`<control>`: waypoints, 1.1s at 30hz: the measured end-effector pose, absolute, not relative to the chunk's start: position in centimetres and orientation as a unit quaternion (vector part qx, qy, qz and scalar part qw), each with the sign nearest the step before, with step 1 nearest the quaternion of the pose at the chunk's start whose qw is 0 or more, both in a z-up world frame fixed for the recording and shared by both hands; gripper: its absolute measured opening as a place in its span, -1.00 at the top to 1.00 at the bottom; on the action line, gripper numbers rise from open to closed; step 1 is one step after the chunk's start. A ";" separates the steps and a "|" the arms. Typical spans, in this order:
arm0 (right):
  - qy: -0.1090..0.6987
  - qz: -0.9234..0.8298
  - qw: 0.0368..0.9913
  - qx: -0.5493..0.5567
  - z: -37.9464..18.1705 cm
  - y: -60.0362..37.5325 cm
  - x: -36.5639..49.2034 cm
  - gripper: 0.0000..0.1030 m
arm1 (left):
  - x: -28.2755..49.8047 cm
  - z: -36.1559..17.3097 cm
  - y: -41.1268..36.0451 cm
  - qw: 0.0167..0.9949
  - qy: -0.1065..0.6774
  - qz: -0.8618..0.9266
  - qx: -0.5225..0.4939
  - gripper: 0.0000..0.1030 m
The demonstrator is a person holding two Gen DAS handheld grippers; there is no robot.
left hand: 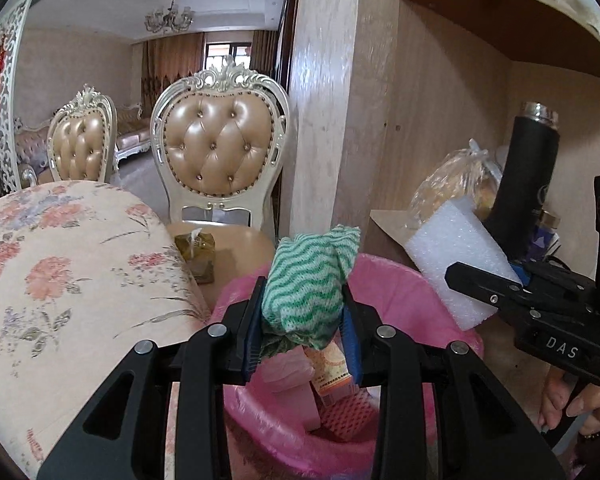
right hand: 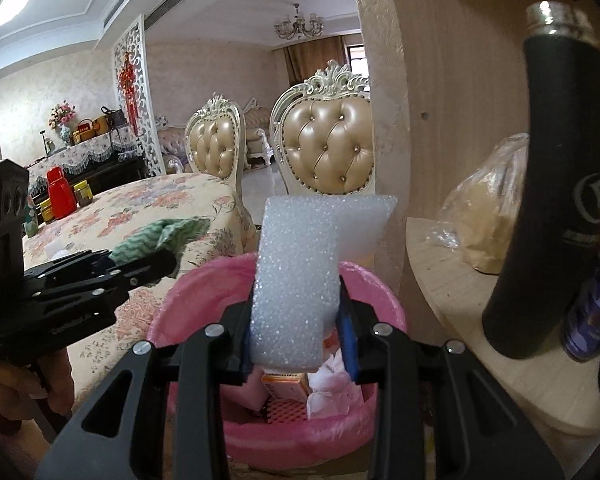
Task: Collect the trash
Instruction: 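Open both grippers over the bin to drop the cloth and foam block, then return both tools from the bin to the table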
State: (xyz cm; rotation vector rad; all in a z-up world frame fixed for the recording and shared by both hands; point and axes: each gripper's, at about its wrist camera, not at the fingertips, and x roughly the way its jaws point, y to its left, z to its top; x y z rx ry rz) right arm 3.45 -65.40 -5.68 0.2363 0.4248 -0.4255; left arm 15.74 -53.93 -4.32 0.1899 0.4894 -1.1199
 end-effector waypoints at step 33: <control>0.185 -0.139 0.969 0.088 -2.8 -54.3 5.5 -0.39 | 16.7 -1.0 -34.8 0.904 0.162 -0.377 0.118 -0.83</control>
